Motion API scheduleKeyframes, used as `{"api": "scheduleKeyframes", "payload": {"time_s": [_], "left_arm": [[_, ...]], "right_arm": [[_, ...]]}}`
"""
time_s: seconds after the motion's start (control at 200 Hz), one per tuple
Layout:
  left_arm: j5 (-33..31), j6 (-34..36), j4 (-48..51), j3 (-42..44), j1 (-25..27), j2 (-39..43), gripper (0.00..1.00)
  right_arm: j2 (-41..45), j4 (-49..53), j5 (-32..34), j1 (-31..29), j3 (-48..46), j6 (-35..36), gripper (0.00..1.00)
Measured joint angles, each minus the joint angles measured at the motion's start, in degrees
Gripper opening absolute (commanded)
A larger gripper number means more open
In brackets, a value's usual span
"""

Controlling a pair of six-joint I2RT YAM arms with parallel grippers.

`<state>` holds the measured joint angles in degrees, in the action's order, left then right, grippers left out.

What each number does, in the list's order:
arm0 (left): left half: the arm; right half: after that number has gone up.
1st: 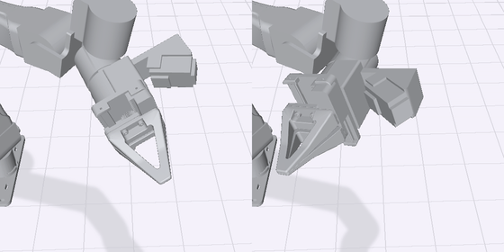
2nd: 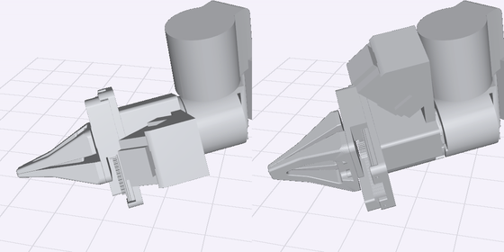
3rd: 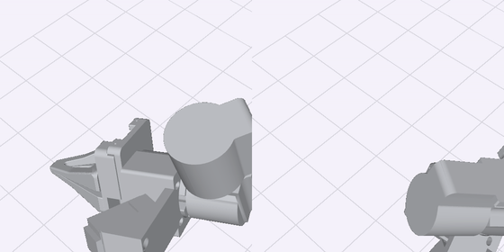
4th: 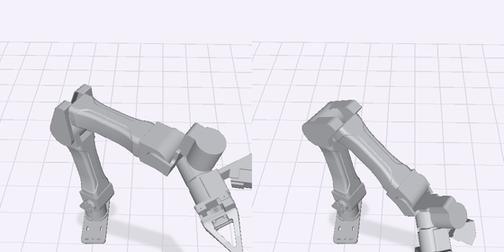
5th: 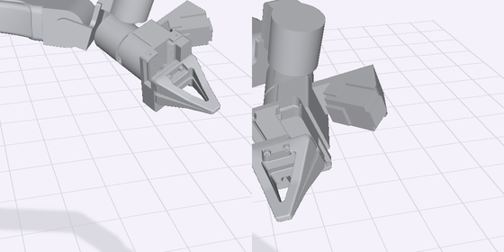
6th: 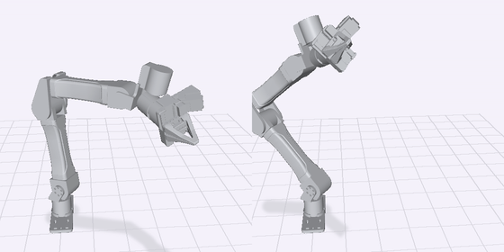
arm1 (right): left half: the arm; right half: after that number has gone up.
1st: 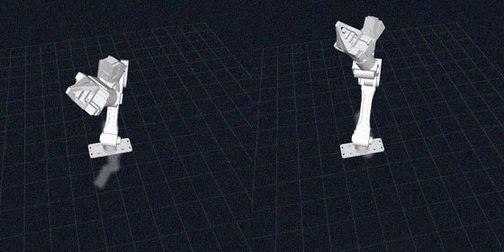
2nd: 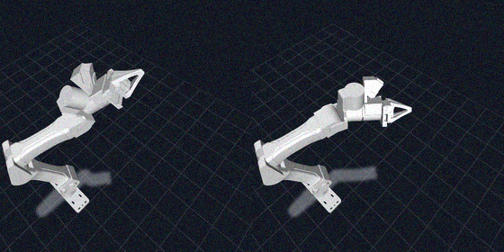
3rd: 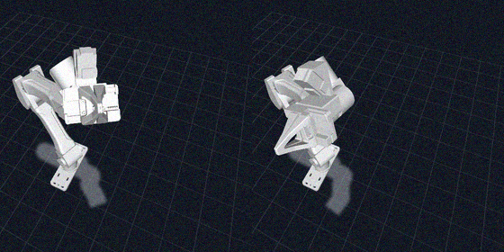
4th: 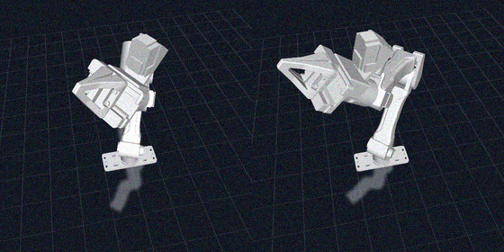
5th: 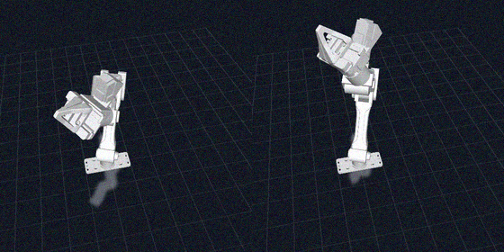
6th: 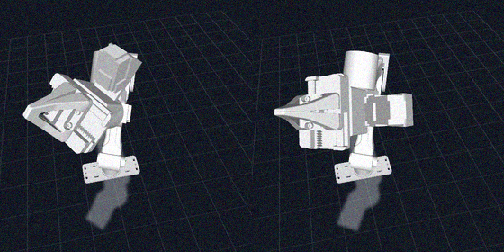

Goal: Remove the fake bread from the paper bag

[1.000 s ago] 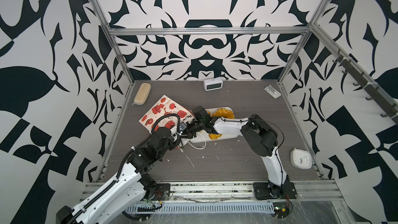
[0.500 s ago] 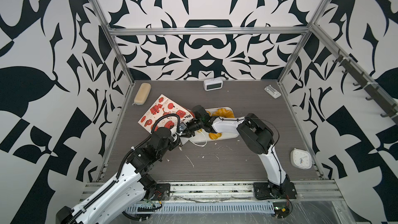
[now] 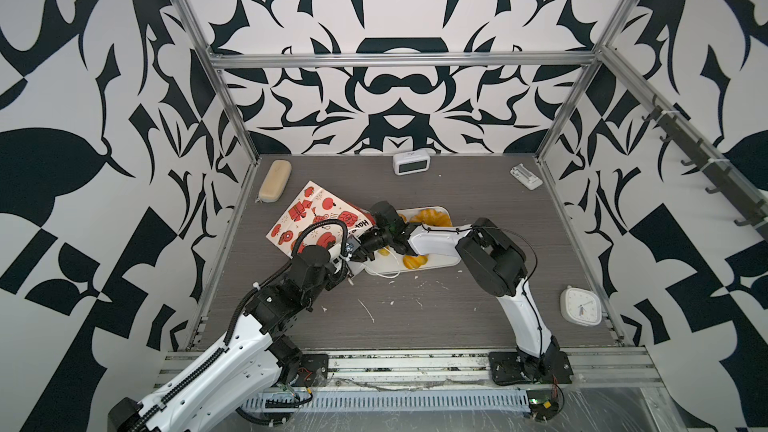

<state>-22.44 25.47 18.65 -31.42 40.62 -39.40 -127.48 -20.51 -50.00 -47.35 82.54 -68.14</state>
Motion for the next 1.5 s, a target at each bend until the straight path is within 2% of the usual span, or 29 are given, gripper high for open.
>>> {"api": "scheduleKeyframes", "payload": {"time_s": [0.15,0.55,0.8,1.055,1.5], "left_arm": [[0.0,0.0,0.0,0.0,0.0,-0.1,0.0],[0.7,-0.5,-0.5,0.0,0.3,-1.6,0.0],[0.7,-0.6,-0.5,-0.1,0.3,-2.4,0.0],[0.9,-0.5,-0.4,-0.1,0.3,-2.2,0.0],[0.8,0.0,0.3,-0.1,0.3,-2.0,0.0]], "right_arm": [[0.0,-3.6,0.3,0.0,-2.2,-1.4,0.1],[5.7,-5.8,5.0,-1.4,-12.1,-0.8,0.01],[9.6,-5.9,8.5,-4.2,-17.4,-0.3,0.0],[17.9,-2.9,11.5,-5.5,-25.0,1.3,0.0],[26.6,-0.8,11.7,-5.7,-31.5,2.1,0.0]]}}
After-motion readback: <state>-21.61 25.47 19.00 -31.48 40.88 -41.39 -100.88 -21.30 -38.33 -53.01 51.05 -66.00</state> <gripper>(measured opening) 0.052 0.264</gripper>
